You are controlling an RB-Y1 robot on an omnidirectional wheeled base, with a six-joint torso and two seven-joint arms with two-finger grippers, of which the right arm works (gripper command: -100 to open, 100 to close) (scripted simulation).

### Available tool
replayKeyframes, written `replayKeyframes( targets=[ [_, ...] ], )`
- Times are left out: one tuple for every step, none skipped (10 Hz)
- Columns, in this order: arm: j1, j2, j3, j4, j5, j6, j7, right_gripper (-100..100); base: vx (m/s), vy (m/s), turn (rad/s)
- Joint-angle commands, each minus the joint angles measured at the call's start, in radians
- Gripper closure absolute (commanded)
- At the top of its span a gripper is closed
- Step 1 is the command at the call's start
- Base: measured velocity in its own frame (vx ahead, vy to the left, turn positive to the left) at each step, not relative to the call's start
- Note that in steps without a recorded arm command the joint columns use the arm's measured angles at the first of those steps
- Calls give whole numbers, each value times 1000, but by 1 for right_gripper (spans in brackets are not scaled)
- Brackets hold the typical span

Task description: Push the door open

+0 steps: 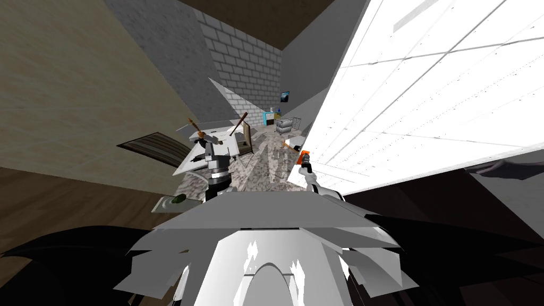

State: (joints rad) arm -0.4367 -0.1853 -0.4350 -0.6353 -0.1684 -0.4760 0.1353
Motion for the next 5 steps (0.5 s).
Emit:
replayKeyframes(
  targets=[
    [-6, -12, -14, 10, -5, -3, 5, 100, 168, 74, -53],
    [-5, -15, -22, 10, -8, -3, 8, 100, 158, 56, -52],
    [3, -7, -19, -4, -6, 5, 10, 100, 71, 14, -27],
    [6, -14, -39, -6, -13, 5, 18, 100, 141, 10, -34],
    [7, -15, -43, -6, -14, 5, 20, 100, 195, 20, -41]
  ],
)
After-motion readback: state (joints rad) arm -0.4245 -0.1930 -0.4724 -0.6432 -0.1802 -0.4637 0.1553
